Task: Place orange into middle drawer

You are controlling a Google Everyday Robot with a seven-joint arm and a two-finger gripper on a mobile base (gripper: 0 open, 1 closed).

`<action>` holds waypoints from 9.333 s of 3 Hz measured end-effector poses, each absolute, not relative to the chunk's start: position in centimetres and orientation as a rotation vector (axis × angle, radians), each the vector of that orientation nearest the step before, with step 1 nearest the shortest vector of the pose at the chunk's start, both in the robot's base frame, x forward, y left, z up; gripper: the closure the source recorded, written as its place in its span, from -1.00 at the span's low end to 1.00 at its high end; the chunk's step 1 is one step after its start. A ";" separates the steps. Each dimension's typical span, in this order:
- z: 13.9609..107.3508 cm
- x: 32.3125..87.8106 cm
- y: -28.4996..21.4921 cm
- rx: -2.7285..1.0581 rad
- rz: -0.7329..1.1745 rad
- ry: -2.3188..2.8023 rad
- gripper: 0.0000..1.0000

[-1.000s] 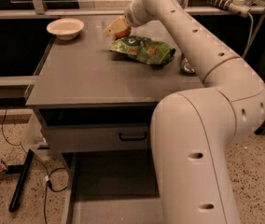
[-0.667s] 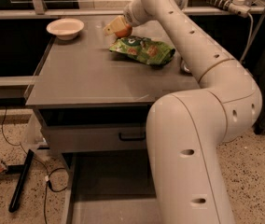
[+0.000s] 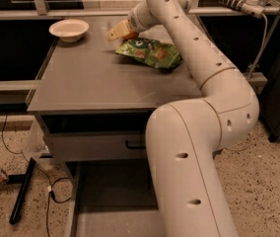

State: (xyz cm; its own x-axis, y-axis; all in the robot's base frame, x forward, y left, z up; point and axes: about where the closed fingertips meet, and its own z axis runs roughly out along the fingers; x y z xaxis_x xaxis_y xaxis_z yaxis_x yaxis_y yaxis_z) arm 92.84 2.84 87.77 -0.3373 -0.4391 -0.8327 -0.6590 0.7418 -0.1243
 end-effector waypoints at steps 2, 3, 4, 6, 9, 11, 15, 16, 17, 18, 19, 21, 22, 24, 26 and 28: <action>87.1 93.1 2.9 -0.821 0.302 2.011 -0.63; 87.1 93.1 2.9 -0.821 0.302 2.011 -0.18; 87.1 93.1 2.9 -0.821 0.302 2.011 0.29; 87.1 93.1 2.9 -0.821 0.302 2.011 1.00; 90.6 91.2 -0.2 -0.793 0.328 1.951 1.00; 100.7 83.0 -7.8 -0.660 0.322 1.761 1.00; 95.7 62.2 -11.0 -0.631 0.211 1.793 1.00; 95.8 62.3 -11.0 -0.631 0.211 1.792 1.00; 95.2 62.1 -10.5 -0.640 0.252 1.794 1.00; 91.7 59.3 -9.2 -0.681 0.375 1.827 1.00; 88.4 53.6 -6.8 -0.766 0.518 1.822 1.00; 82.9 43.8 -10.9 -0.765 0.470 1.908 1.00; 82.6 43.0 -12.7 -0.723 0.444 1.927 1.00; 80.8 43.3 -11.6 -0.754 0.469 1.929 1.00; 66.0 41.1 -7.1 -0.864 0.533 2.049 1.00; 53.5 38.8 -4.8 -0.958 0.465 2.144 1.00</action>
Offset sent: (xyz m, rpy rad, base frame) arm 0.0024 0.0005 -0.0057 0.0046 0.0206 -0.0073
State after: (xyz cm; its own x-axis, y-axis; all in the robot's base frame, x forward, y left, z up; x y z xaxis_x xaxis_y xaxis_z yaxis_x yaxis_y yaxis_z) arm 38.83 -4.77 53.53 -0.4554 -0.4890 -0.7440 -0.7534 0.6569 0.0294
